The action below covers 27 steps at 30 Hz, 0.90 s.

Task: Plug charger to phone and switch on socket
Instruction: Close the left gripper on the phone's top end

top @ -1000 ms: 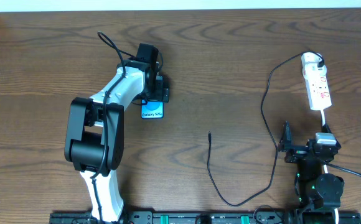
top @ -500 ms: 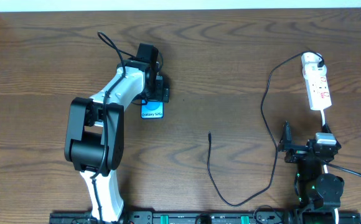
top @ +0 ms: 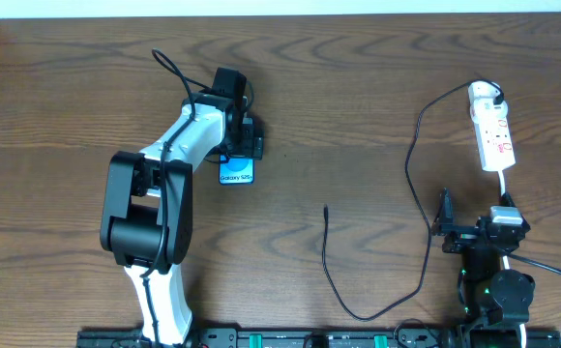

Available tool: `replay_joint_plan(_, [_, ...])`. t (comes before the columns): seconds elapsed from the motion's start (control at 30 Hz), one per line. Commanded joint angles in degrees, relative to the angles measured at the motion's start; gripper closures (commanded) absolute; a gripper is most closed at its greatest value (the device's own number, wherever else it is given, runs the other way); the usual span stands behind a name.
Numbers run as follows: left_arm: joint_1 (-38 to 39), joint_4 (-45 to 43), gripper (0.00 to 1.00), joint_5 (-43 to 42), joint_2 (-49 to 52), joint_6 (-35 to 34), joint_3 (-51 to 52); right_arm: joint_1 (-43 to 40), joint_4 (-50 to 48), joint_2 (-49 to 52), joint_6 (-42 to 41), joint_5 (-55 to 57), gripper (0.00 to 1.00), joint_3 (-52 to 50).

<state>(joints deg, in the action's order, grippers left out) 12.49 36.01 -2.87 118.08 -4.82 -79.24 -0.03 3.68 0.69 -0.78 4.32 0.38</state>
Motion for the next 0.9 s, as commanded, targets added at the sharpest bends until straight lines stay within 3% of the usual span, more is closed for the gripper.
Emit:
replay_joint_plan(0.0, [-0.2,1.2,0.06,-1.0,2.2,-0.2,2.4,0.5,0.2,-0.4,0.7,0.0,0.01,-0.1])
replay_joint_plan(0.87, [-0.2,1.2,0.16,-1.0,2.2,-0.2,2.4,0.5,0.2,-0.4,0.7,0.0,0.01,-0.1])
